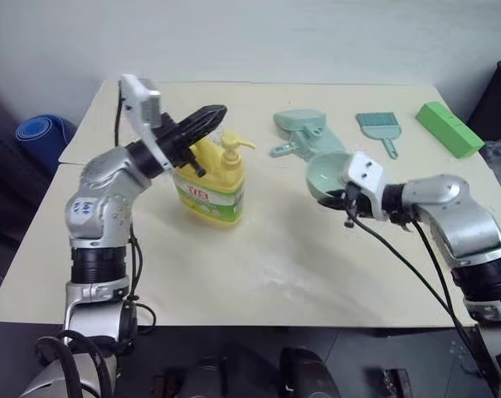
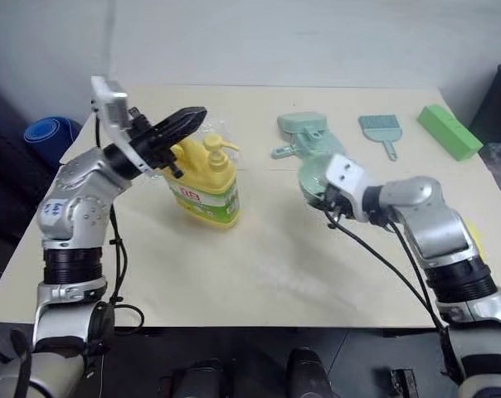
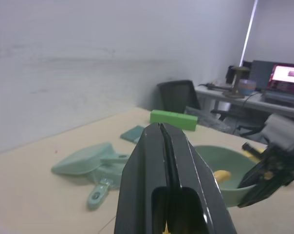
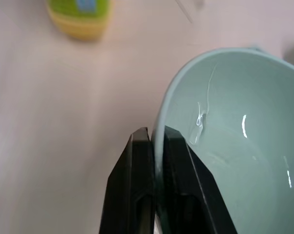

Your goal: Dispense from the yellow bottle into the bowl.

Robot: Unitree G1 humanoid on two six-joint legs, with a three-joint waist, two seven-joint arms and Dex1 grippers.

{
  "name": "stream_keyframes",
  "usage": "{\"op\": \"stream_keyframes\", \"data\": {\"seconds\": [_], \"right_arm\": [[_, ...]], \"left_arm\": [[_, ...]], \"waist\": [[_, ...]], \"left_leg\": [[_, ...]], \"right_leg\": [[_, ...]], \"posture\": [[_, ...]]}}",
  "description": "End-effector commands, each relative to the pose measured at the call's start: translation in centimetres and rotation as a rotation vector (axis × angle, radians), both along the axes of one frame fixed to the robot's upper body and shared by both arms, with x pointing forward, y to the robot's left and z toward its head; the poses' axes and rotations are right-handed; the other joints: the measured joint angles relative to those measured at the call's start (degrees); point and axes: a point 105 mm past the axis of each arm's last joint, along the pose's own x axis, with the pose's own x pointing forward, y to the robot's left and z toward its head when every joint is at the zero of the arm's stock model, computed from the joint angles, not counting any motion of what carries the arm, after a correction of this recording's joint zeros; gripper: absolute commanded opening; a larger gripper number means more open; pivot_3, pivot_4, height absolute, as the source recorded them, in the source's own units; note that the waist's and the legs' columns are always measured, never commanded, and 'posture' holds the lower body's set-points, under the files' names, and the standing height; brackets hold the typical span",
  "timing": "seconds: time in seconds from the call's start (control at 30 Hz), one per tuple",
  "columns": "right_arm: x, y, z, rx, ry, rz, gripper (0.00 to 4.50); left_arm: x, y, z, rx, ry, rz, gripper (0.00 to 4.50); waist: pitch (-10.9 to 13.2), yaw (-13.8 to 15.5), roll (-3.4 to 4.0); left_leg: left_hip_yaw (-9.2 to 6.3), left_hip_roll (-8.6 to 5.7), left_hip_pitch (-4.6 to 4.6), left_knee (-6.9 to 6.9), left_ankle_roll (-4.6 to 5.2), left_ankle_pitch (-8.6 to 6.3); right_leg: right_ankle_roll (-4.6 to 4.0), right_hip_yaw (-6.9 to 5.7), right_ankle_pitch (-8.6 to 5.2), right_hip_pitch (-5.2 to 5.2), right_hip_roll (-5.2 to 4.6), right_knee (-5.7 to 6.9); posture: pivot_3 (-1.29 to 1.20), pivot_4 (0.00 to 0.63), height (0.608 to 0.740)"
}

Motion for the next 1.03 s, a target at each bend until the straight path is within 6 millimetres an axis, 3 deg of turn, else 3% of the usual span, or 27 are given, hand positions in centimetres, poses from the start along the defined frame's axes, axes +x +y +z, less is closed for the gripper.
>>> {"op": "stream_keyframes", "data": {"seconds": [0.03,0.13,0.27,0.3,0.37,0.57,0.63,0.73,0.8,0.87,1.03], "right_arm": [[1.3,-2.8,-0.5,0.006,-0.108,-0.08,0.0],[1.4,-4.8,-3.1,-0.022,-0.117,-0.112,0.0],[0.8,-4.9,-4.5,0.116,-0.078,-0.111,0.0],[0.6,-4.8,-4.4,0.146,-0.093,-0.1,0.64],[-0.2,-4.8,-4.5,0.194,-0.069,-0.085,1.18],[-3.5,-4.6,-2.2,0.305,-0.165,-0.037,3.07],[-6.3,-3.8,-3.4,0.327,-0.115,0.009,3.72],[-10.7,-2.1,-6.0,0.276,-0.037,0.126,4.5],[-12.8,-1.4,-6.9,0.33,-0.016,0.156,4.5],[-13.6,-1.8,-7.6,0.311,-0.039,0.152,4.5],[-14.3,-3.7,-9.2,0.228,-0.116,0.104,4.5]], "left_arm": [[-2.8,0.7,-0.8,0.107,-0.065,-0.092,0.01],[-3.4,1.6,-3.4,0.227,-0.069,-0.058,0.01],[-5.1,1.9,-7.1,0.361,-0.022,-0.099,0.01],[-5.5,2.1,-8.0,0.365,0.009,-0.102,0.0],[-5.4,2.8,-9.2,0.341,0.059,-0.033,0.0],[-6.4,4.4,-13.7,0.345,0.201,0.065,1.38],[-7.1,5.9,-16.7,0.445,0.249,0.119,1.99],[-8.3,7.5,-19.5,0.512,0.29,0.17,2.81],[-9.3,8.5,-21.1,0.583,0.256,0.225,3.32],[-9.6,9.1,-21.9,0.622,0.217,0.282,3.9],[-10.3,9.5,-23.1,0.64,0.231,0.306,3.9]], "waist": [[0.06,-0.25,-0.01],[0.14,-0.66,0.0],[0.18,-0.79,0.0],[0.19,-0.76,0.01],[0.2,-0.6,0.03],[0.21,0.59,0.05],[0.21,1.08,0.06],[0.21,1.85,0.06],[0.22,2.05,0.04],[0.24,2.0,0.0],[0.2,2.16,-0.06]], "left_leg": [[0.0,0.0,0.0,-0.01,0.0,0.0],[0.01,0.0,-0.02,-0.04,0.0,0.0],[0.02,0.05,-0.02,0.02,-0.02,0.01],[0.02,0.06,-0.03,0.05,-0.03,0.01],[0.02,0.06,-0.02,0.08,-0.03,0.01],[-0.01,0.08,-0.01,0.05,-0.03,0.01],[-0.02,0.07,-0.03,0.05,-0.03,0.01],[0.05,0.08,0.04,-0.01,-0.03,0.01],[0.15,0.06,0.04,-0.03,-0.03,0.0],[0.26,0.06,0.07,0.01,-0.02,-0.02],[0.4,0.04,0.28,0.05,0.03,0.02]], "right_leg": [[0.0,-0.01,0.0,0.0,0.0,-0.01],[0.0,-0.02,0.0,0.0,-0.01,-0.07],[0.0,0.0,0.0,0.03,-0.01,-0.06],[0.0,0.02,0.0,0.04,-0.01,-0.04],[0.0,0.04,0.0,0.04,-0.01,-0.01],[0.0,0.05,0.0,0.04,-0.01,-0.02],[0.0,0.04,0.0,0.05,-0.01,-0.03],[-0.01,0.04,-0.01,0.09,0.03,-0.09],[-0.01,0.11,-0.01,0.08,0.01,-0.14],[-0.02,0.18,-0.01,0.13,0.02,-0.23],[-0.13,0.33,0.05,0.32,-0.01,-0.31]], "posture": [[0.0,0.15,0.74],[0.0,0.15,0.74],[0.0,0.15,0.74],[0.0,0.15,0.74],[0.0,0.15,0.74],[0.0,0.15,0.74],[0.0,0.15,0.74],[0.0,0.15,0.74],[0.0,0.15,0.74],[0.0,0.15,0.74],[0.0,0.15,0.74]]}}
